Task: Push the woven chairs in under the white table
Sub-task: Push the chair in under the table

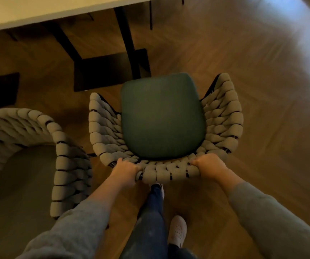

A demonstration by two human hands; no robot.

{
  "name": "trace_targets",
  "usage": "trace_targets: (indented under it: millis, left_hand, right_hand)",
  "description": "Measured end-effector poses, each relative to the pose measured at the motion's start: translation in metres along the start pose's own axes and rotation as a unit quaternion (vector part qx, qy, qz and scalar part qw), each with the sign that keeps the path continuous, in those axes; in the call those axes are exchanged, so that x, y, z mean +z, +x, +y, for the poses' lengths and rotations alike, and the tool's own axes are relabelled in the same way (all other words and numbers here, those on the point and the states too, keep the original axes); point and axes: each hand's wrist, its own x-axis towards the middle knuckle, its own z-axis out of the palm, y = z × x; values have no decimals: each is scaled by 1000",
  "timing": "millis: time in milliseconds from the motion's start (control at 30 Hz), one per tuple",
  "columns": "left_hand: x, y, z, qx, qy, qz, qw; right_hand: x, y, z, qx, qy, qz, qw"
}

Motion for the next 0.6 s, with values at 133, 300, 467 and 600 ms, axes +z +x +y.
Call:
trace_targets:
  millis: [133,300,467,600]
  left_hand:
    - [-23,31,-27,3,-24,-5,1000]
    - [-61,75,-75,-12,-31,13,999]
    - [-102,109,-112,-6,-17,16,1000]
    - [-128,129,-134,-7,-26,5,1000]
  right_hand:
    - [-36,47,22,-13,-18,-6,1000]
    - [-86,112,47,-31,-17,8,999]
    - [-124,169,71,-42,-39,3,998]
    - [-144,206,88,-51,-45,3,998]
